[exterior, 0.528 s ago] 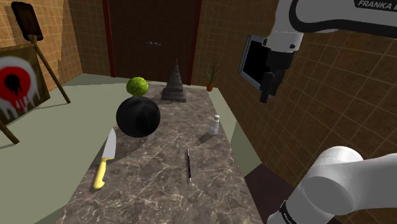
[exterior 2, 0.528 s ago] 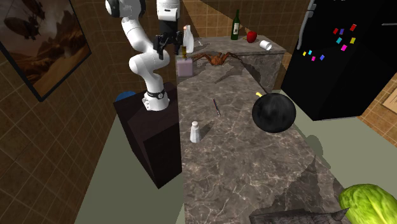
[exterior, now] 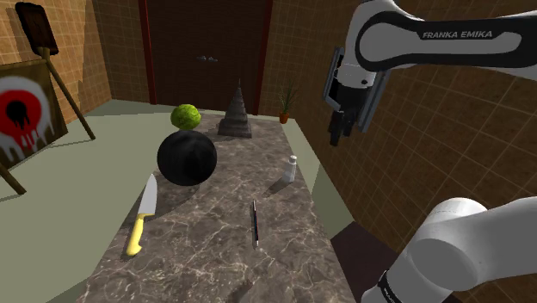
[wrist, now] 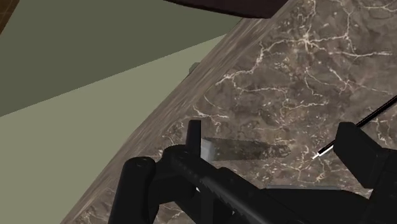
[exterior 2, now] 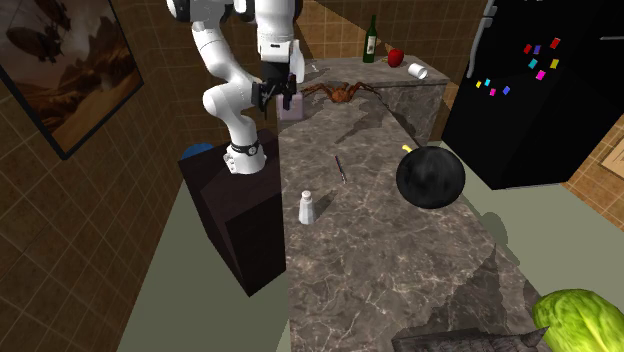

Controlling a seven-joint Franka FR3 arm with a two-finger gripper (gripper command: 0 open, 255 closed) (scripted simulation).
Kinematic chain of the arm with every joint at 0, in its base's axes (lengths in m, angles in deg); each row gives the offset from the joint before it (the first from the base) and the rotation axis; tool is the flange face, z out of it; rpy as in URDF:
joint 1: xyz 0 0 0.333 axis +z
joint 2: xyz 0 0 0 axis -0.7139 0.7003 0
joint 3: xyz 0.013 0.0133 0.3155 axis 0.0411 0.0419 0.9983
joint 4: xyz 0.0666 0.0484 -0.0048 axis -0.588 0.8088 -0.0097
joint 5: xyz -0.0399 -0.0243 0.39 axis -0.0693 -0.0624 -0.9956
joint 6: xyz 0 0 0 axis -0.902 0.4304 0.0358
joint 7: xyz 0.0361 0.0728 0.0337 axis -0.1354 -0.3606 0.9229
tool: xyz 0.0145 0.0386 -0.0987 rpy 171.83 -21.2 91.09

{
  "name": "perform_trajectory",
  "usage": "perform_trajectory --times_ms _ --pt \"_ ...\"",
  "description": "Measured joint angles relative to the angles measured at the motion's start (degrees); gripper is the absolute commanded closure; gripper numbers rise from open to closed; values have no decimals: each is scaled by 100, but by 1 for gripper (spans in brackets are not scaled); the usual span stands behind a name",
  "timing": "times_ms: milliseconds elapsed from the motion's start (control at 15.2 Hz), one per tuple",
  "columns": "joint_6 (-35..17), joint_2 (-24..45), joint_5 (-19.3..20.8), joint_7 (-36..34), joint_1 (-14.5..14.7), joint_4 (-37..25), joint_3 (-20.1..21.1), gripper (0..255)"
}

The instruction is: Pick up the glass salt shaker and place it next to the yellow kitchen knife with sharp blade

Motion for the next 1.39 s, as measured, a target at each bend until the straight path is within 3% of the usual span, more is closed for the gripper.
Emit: perform_trajectory --times_ms 528,1188,1386 --pt "-1537 1457 94 132 1 -90 -167 0" --pt "-2936 3430 70 319 8 -864 -291 0" --pt "-3171 3640 69 342 -6 -854 -310 0"
